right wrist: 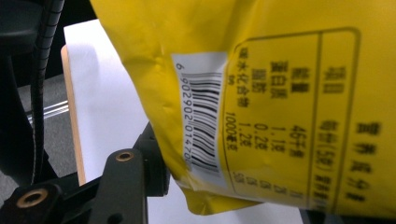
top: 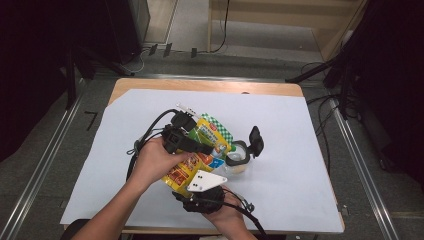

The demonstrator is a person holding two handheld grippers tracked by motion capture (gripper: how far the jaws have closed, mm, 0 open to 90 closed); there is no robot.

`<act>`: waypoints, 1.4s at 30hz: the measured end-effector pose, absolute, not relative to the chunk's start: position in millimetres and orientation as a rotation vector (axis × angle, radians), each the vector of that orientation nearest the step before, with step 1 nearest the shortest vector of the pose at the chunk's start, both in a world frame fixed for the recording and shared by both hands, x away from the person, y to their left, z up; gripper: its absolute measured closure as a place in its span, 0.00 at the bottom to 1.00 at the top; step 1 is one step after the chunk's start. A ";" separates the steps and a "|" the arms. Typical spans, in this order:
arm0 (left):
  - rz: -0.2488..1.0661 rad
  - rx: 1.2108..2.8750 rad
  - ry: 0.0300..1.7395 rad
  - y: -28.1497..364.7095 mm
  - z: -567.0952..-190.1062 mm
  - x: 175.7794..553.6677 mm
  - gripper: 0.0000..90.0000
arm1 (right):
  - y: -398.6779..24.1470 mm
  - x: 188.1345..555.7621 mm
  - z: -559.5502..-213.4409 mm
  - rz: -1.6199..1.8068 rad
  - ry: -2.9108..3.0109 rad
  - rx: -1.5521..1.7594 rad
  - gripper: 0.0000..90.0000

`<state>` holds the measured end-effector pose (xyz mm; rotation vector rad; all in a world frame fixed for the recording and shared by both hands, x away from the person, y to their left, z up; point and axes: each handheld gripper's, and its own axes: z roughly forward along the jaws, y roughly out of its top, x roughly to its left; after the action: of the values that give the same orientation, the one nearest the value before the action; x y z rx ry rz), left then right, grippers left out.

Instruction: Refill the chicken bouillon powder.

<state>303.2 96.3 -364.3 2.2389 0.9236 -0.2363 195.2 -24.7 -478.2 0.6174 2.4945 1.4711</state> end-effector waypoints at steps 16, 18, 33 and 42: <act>-0.311 2.273 0.999 86.4 -365.2 318.1 0.87 | -24.5 199.4 -475.3 1.526 2.548 0.668 0.61; -0.336 2.274 0.995 84.6 -364.0 322.3 0.86 | -24.9 200.1 -474.5 1.539 2.546 0.675 0.61; -0.417 2.292 0.878 75.6 -355.5 340.0 0.81 | -37.3 201.7 -464.4 1.647 2.527 0.696 0.64; -0.365 2.308 0.851 69.4 -357.9 340.7 0.83 | -38.2 200.7 -458.5 1.722 2.542 0.688 0.64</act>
<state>340.7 69.4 -357.9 2.3083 0.8508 -0.3645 200.7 -38.2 -458.5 0.6879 2.5420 1.7221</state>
